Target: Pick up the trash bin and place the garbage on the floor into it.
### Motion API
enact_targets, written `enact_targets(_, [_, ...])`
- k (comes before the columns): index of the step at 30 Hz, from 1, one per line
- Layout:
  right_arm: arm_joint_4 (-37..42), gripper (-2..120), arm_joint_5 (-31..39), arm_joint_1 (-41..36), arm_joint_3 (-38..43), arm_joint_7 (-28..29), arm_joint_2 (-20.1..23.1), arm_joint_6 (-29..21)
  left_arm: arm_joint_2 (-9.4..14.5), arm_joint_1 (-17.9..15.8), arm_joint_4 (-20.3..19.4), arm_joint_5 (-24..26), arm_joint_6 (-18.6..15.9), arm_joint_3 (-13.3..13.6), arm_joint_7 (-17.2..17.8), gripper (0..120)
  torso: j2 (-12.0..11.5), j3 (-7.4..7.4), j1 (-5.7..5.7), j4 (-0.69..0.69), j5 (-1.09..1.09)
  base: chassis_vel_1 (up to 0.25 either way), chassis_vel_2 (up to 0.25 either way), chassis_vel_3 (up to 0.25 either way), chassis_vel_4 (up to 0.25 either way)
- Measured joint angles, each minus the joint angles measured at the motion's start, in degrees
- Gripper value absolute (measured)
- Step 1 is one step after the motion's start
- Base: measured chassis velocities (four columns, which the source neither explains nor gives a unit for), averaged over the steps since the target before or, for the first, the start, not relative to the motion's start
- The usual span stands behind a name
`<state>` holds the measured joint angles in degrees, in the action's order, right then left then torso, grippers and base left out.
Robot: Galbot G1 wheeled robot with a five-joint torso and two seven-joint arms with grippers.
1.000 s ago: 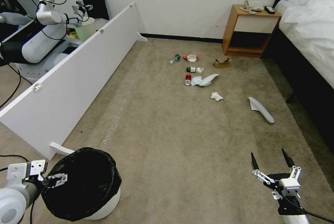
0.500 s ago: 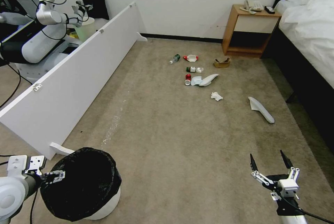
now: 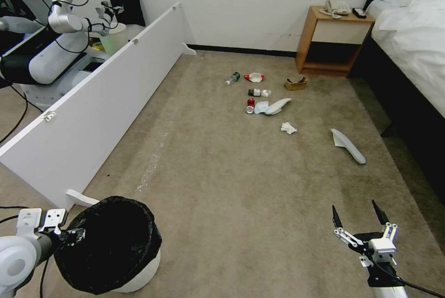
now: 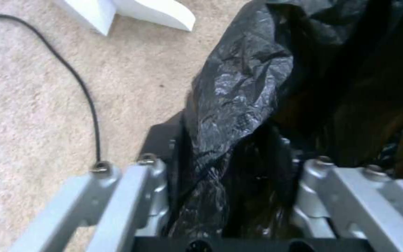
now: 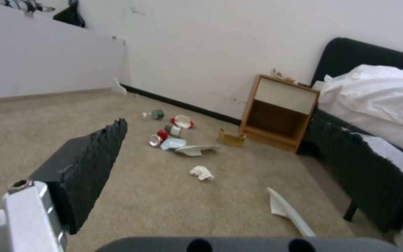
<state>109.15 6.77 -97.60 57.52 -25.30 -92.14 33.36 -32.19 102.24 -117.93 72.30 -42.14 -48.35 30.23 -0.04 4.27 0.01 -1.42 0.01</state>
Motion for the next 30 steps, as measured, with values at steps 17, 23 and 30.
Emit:
enact_targets(17, [2.22, 100, -0.15, -1.51, 0.90, 1.15, 0.00, -0.91, -0.98, -4.76, 0.82, -1.34, 0.29, 4.14, -1.57, 8, 0.00, -0.01, 0.00, 0.00, 0.04, 0.000, 0.000, 0.000, 0.000])
enact_targets(23, [2.19, 100, -0.66, -1.02, 0.78, 1.19, 0.00, -1.00, -2.24, -5.26, 1.63, -2.37, 0.32, 4.07, -2.96, 8, 0.01, -0.01, 0.00, 0.01, 0.04, 0.000, 0.000, 0.000, 0.000])
enact_targets(30, [2.47, 100, -0.81, -0.92, 0.55, 1.50, 0.00, -1.29, -5.29, -6.73, 2.54, -8.83, 2.30, 4.51, -8.14, 8, 0.01, -0.01, 0.00, 0.00, -0.02, 0.000, 0.000, 0.000, 0.000])
